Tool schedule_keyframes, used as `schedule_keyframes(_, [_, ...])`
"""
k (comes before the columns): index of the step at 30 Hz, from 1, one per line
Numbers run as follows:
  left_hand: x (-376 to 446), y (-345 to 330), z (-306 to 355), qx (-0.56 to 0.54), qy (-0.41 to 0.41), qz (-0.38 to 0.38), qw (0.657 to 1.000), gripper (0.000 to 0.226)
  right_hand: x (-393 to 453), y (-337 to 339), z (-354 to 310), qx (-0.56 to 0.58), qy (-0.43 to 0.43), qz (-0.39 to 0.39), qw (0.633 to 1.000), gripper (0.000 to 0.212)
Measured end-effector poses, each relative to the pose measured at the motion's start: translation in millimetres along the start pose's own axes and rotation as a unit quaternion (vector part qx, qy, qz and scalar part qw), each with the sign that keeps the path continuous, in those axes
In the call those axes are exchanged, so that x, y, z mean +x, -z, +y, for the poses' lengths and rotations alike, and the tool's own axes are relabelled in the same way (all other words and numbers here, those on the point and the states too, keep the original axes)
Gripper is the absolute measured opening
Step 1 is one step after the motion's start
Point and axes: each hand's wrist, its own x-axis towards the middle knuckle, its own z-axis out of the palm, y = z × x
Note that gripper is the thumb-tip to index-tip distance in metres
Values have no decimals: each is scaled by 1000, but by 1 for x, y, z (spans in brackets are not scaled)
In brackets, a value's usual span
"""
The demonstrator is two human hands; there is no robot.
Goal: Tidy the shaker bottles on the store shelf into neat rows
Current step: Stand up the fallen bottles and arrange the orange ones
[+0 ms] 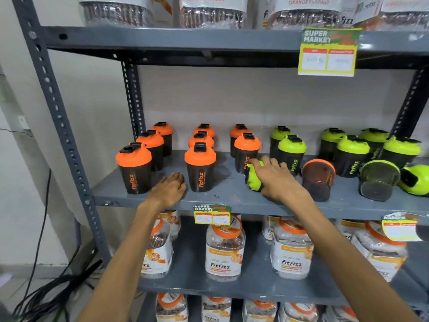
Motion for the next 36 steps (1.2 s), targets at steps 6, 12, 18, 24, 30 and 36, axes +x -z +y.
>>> schedule_keyframes(6, [-2,0,2,0,-1,6,1000,51,0,-5,18,121,-18,60,991,92])
schedule_keyframes(12, [-3,0,3,-3,2,15,1000,51,2,9,49,347,-86,114,927,97])
schedule_keyframes(18, [-4,0,3,-7,1,19,1000,50,8,6,65,366,-169,88,911,98])
schedule_keyframes(24, [-5,-1,4,-7,-1,26,1000,50,8,6,74,351,-208,59,911,106])
schedule_keyframes(30, [-2,-3,3,-1,-3,26,1000,51,-3,9,89,391,-214,107,889,110])
schedule_keyframes(36, [1,-5,-1,2,1,22,1000,54,-10,2,140,392,-420,25,818,109])
